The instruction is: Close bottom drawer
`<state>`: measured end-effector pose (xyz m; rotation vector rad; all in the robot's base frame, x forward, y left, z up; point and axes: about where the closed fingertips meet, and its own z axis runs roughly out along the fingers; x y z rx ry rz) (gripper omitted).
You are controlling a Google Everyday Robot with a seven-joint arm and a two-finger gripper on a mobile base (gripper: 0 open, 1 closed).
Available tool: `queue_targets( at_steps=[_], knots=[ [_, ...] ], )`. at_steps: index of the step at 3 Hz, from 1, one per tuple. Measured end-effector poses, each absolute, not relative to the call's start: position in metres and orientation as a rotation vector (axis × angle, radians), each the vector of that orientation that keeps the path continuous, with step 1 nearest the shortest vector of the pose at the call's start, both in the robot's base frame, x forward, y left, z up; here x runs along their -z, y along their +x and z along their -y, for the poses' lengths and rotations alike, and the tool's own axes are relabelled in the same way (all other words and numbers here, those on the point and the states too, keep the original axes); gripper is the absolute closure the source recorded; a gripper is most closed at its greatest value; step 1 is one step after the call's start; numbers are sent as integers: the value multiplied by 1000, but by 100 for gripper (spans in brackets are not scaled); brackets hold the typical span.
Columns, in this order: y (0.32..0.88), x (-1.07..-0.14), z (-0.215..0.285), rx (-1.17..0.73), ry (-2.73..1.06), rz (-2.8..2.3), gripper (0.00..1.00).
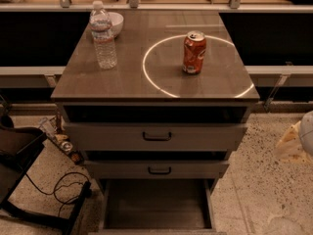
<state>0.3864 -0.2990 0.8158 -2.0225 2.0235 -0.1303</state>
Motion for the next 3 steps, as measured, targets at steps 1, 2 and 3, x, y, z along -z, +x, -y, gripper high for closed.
queue_targets(
  at_steps=[1, 2, 3],
  knots=[
    [386, -817, 299, 133, -2023, -2023, 96],
    [380, -775, 304, 90, -2026, -2066, 100],
    [365, -708, 313, 21, -2025, -2127, 100]
  ],
)
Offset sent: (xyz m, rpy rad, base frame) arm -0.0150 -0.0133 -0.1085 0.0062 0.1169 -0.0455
